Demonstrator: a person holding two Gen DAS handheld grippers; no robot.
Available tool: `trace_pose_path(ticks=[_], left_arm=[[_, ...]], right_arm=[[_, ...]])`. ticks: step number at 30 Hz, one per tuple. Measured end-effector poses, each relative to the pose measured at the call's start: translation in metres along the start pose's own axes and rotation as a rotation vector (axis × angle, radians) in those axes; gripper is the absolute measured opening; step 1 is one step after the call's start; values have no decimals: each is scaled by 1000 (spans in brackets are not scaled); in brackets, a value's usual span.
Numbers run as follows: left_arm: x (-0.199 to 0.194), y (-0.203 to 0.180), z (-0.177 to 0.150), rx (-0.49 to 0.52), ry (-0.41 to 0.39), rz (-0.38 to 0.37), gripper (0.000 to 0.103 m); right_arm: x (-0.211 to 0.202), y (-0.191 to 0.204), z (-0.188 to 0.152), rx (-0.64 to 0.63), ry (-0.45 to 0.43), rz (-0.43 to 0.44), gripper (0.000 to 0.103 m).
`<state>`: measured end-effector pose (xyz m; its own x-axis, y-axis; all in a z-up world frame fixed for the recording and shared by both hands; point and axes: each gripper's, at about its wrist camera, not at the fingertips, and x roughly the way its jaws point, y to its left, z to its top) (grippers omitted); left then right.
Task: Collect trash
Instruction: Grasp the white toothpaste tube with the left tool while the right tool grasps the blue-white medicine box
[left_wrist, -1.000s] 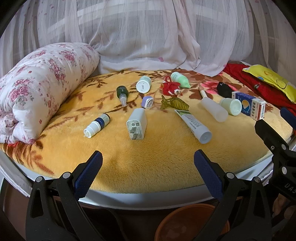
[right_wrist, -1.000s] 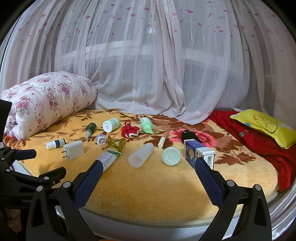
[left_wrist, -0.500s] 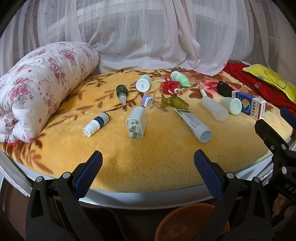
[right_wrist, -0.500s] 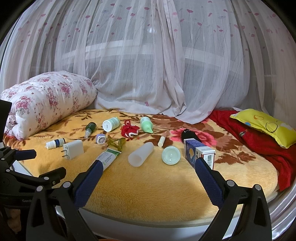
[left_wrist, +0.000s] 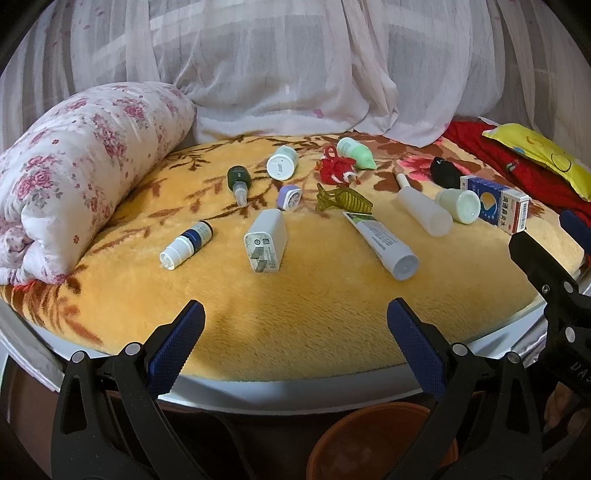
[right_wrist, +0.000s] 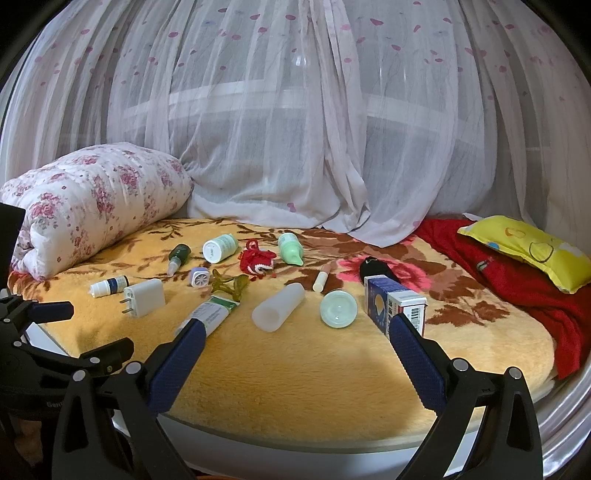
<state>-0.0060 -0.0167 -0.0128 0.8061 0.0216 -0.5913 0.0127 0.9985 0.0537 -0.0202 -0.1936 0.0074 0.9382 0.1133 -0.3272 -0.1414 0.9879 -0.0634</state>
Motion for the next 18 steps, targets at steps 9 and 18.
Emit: trace_pose_path(ticks=[9, 18], left_arm=[[8, -14, 11, -13, 18, -66, 96], [39, -51, 36, -23, 0, -101, 96]], right_arm=[[-2, -9, -4, -2, -32, -50, 98], [-7, -32, -4, 16, -58, -95, 98]])
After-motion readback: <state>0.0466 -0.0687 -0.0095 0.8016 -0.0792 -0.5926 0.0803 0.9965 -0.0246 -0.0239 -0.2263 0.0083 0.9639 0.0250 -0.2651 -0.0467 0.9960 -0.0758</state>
